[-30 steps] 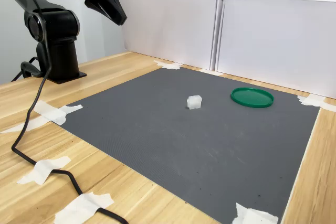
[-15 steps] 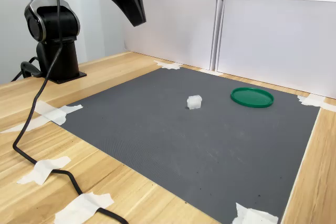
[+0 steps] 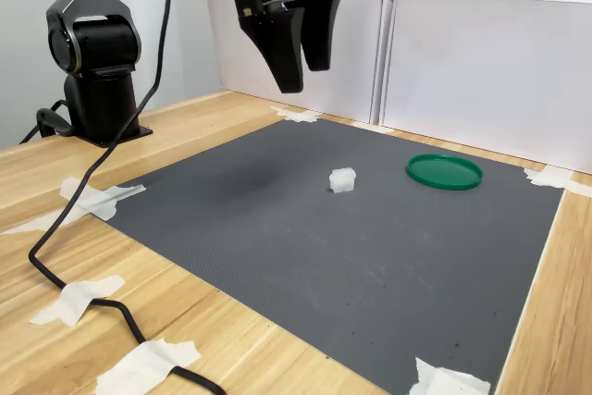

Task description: Grasp a white terminal and put it on the green lid.

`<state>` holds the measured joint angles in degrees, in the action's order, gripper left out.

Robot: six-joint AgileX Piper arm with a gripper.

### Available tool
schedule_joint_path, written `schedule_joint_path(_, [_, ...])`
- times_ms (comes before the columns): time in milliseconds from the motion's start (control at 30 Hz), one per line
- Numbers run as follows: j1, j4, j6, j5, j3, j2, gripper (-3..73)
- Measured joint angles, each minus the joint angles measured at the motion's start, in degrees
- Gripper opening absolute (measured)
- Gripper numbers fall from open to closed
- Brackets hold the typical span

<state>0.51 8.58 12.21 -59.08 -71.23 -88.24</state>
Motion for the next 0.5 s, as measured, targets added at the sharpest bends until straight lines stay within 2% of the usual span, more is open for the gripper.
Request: schedule_joint_path(500, [-0.02,1.06,0.15,2.19,-2.19,-12.87,71.7])
